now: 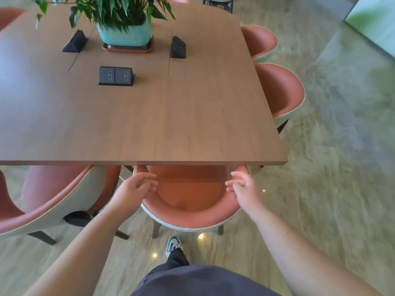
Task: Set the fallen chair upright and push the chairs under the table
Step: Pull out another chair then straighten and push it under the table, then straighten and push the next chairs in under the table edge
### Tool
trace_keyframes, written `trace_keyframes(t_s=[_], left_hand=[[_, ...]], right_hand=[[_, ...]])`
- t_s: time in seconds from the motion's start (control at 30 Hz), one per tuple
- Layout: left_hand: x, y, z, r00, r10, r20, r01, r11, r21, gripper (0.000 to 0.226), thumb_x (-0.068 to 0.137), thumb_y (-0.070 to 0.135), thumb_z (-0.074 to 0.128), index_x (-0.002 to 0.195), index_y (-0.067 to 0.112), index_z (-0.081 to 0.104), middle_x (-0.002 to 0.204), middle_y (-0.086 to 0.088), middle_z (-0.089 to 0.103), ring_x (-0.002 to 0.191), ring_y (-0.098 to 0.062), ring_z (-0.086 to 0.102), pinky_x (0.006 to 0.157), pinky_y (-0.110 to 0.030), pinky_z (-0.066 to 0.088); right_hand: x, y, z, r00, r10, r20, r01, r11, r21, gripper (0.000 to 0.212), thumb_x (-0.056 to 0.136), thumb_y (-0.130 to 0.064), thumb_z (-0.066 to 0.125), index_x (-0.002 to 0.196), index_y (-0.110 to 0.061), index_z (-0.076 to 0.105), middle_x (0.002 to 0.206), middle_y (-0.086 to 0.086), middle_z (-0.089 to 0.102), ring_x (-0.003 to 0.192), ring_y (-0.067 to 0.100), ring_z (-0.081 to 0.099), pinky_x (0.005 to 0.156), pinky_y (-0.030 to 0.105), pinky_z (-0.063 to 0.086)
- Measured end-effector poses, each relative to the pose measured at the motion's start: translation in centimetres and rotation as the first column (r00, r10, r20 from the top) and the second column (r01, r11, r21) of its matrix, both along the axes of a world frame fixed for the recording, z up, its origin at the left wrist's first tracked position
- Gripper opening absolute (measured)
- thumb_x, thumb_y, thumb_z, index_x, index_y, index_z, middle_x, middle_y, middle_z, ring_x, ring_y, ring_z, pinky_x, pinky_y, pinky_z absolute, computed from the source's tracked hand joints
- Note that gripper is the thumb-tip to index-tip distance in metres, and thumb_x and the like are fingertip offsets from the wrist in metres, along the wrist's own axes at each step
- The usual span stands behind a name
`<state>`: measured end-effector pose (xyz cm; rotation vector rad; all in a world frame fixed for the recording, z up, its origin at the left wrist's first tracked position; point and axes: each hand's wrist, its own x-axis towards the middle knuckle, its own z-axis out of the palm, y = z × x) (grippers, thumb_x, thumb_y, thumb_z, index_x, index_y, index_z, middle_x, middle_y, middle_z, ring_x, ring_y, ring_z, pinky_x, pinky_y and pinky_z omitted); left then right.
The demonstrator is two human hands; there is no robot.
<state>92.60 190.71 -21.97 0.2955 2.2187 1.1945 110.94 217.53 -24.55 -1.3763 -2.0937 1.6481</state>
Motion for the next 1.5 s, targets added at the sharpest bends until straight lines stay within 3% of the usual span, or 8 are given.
trace_keyframes(t_s=[0.07,0.23,0.33,0.5,0.67,0.93,1.17,1.5], left_hand=[[1.8,0.0,1.4,0.997,0.059,0.045,-0.063,0.991,0.116,0.036,0.102,0.003,0.042,0.113,0.021,0.072,0.096,0.004,0.082,0.092,-0.014,0.077,0.087,-0.041,0.061],[5.0,-0.7,3.2,0.968,0.173,0.180,-0.220,0.931,0.291,0.029,0.105,0.003,0.045,0.115,0.010,0.071,0.100,-0.014,0.080,0.097,-0.033,0.077,0.087,-0.048,0.060],[6.1,-2.1,4.3,0.948,0.245,0.206,-0.300,0.903,0.307,0.028,0.104,0.001,0.045,0.113,0.008,0.071,0.103,-0.018,0.079,0.097,-0.037,0.076,0.087,-0.050,0.059],[6.4,-6.3,6.2,0.949,0.298,0.101,-0.314,0.909,0.273,0.025,0.106,0.007,0.048,0.111,0.015,0.071,0.093,-0.005,0.082,0.088,-0.024,0.079,0.077,-0.037,0.061],[4.9,-12.7,6.7,0.897,0.423,0.129,-0.441,0.847,0.296,0.023,0.106,0.004,0.049,0.111,0.011,0.069,0.099,-0.014,0.079,0.092,-0.030,0.077,0.086,-0.046,0.061],[-0.4,-27.4,8.0,0.825,0.555,0.105,-0.557,0.769,0.313,0.030,0.101,-0.003,0.047,0.109,0.013,0.072,0.091,-0.007,0.082,0.086,-0.026,0.079,0.071,-0.037,0.062],[-4.9,-40.4,9.1,0.752,0.657,0.063,-0.637,0.698,0.327,0.029,0.100,-0.002,0.048,0.109,0.010,0.072,0.095,-0.014,0.081,0.089,-0.029,0.078,0.077,-0.041,0.060],[-7.8,-49.8,10.4,0.693,0.721,0.023,-0.676,0.639,0.367,0.031,0.101,-0.001,0.046,0.107,0.014,0.073,0.094,-0.010,0.081,0.087,-0.025,0.078,0.081,-0.043,0.059]], right_hand=[[1.8,-0.8,1.8,0.996,-0.007,-0.086,0.005,1.000,-0.025,0.039,0.090,-0.004,0.042,0.111,-0.029,0.063,0.085,-0.009,0.078,0.075,0.006,0.074,0.076,0.032,0.060],[5.4,-2.7,5.9,0.977,0.013,-0.213,-0.021,0.999,-0.034,0.038,0.090,-0.002,0.042,0.105,-0.029,0.065,0.087,-0.004,0.079,0.077,0.013,0.074,0.079,0.036,0.061],[6.3,-4.3,7.2,0.974,0.036,-0.226,-0.041,0.999,-0.017,0.037,0.092,-0.001,0.042,0.105,-0.026,0.065,0.088,-0.002,0.079,0.080,0.017,0.075,0.083,0.041,0.061],[5.4,-7.9,9.0,0.952,0.145,-0.268,-0.138,0.989,0.044,0.038,0.090,-0.002,0.041,0.107,-0.027,0.065,0.089,-0.004,0.079,0.080,0.015,0.075,0.082,0.038,0.060],[1.4,-12.5,10.3,0.921,0.278,-0.274,-0.265,0.961,0.085,0.034,0.093,-0.004,0.041,0.105,-0.026,0.065,0.089,-0.005,0.079,0.081,0.016,0.074,0.081,0.039,0.060],[-8.9,-25.6,11.6,0.846,0.421,-0.326,-0.424,0.903,0.066,0.035,0.094,-0.002,0.041,0.102,-0.025,0.066,0.088,-0.002,0.078,0.082,0.017,0.073,0.073,0.026,0.059],[-17.1,-37.5,11.4,0.767,0.544,-0.340,-0.549,0.831,0.092,0.035,0.096,0.003,0.041,0.104,-0.022,0.063,0.087,-0.002,0.078,0.080,0.016,0.073,0.076,0.031,0.057],[-22.6,-46.1,11.0,0.686,0.640,-0.346,-0.640,0.757,0.131,0.034,0.094,-0.005,0.042,0.106,-0.029,0.063,0.091,-0.002,0.078,0.084,0.016,0.074,0.073,0.025,0.055]])
